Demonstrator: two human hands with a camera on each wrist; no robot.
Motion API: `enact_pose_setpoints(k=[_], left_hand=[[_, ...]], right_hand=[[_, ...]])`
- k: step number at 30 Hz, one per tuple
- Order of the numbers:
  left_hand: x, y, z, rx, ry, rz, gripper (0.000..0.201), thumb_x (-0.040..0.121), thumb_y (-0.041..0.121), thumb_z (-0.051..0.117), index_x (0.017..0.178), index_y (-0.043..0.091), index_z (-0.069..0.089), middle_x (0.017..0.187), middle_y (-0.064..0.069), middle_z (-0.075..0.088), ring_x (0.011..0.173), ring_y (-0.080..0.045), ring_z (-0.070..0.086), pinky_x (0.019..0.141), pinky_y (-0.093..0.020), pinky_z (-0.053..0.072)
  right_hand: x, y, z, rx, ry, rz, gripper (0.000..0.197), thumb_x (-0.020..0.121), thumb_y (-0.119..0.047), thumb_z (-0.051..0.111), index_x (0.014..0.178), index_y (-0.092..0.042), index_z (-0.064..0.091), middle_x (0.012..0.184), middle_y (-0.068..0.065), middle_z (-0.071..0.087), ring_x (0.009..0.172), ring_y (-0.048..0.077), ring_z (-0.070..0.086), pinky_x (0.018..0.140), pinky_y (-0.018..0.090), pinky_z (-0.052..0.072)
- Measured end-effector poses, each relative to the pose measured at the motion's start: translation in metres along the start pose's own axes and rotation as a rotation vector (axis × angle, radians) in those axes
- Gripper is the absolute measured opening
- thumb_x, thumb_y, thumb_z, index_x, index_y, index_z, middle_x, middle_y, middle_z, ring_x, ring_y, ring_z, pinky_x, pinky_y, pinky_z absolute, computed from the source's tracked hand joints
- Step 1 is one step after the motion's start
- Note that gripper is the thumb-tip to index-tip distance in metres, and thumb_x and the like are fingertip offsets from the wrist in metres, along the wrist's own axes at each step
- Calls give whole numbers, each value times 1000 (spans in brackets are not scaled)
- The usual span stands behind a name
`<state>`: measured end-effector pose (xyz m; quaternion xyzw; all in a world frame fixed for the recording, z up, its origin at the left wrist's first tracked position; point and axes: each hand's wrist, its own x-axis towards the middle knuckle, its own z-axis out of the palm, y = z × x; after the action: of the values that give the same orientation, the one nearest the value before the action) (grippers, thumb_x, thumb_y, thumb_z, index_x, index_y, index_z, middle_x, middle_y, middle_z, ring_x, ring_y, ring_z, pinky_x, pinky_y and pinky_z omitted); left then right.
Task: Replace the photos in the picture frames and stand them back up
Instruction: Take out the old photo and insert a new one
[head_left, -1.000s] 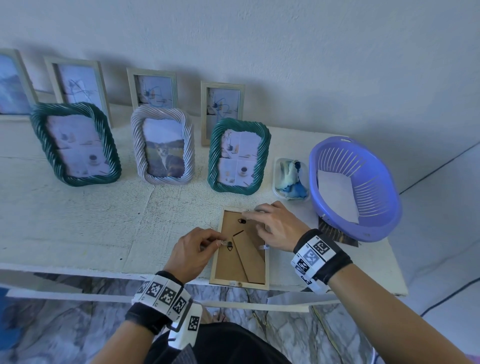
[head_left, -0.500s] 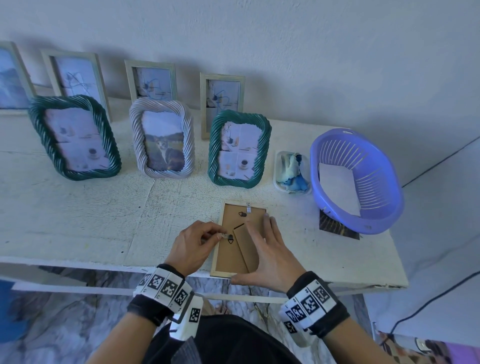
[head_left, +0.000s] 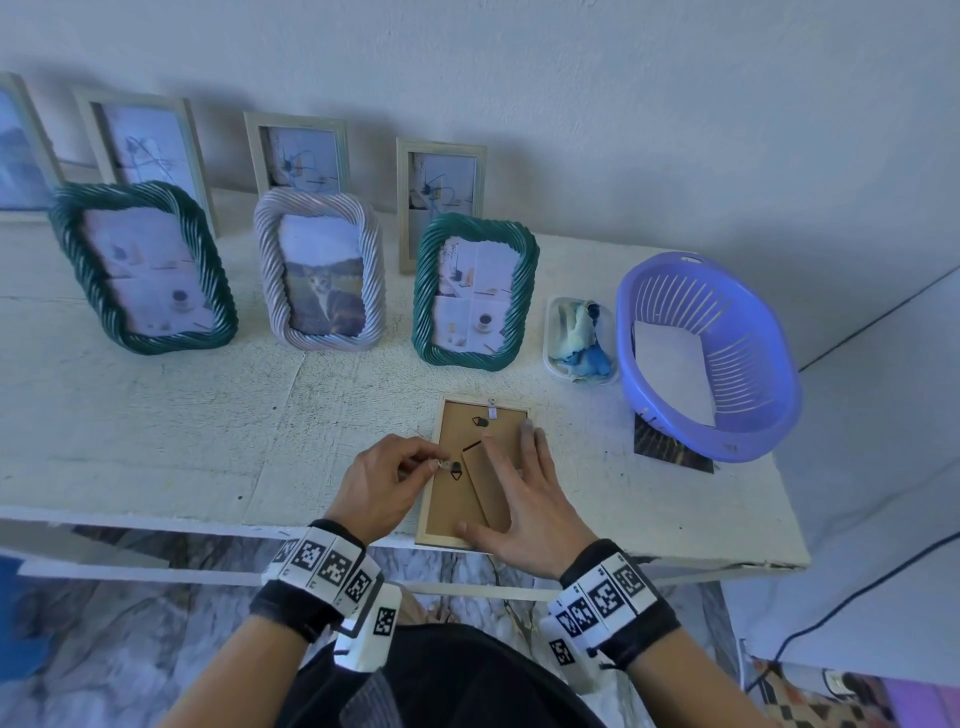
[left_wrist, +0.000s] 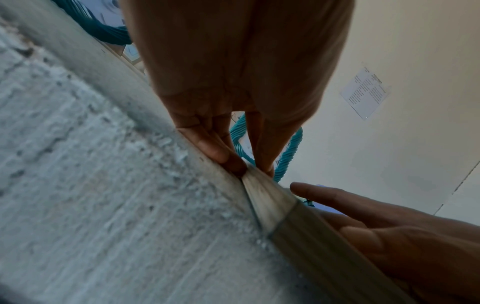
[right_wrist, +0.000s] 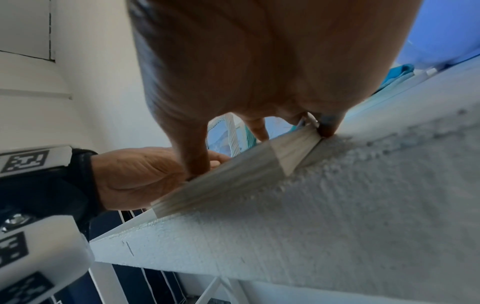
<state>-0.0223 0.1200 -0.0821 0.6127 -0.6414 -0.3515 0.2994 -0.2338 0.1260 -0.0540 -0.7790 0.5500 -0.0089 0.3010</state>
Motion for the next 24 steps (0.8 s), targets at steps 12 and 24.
enact_pose_setpoints(k=[12,24], left_hand=[[-3,7,2,47,44,-13,15,92,23,63,99,34,71,95,7,65,85,-1,61,75,-24,53],[-1,77,-13,-223,114,-94,21,93,30,62,113,28,57,104,6,60,78,-5,66,67,-16,53]], right_hand=[[0,0,1,117,50,5,87,88,-49,57,151,-38,-1,158,10,-25,144,22,-27,117,37,0],[-13,4,-46,742,220,37,55,92,-55,44,143,-33,41,141,-20,49,129,-6,42,110,30,37]])
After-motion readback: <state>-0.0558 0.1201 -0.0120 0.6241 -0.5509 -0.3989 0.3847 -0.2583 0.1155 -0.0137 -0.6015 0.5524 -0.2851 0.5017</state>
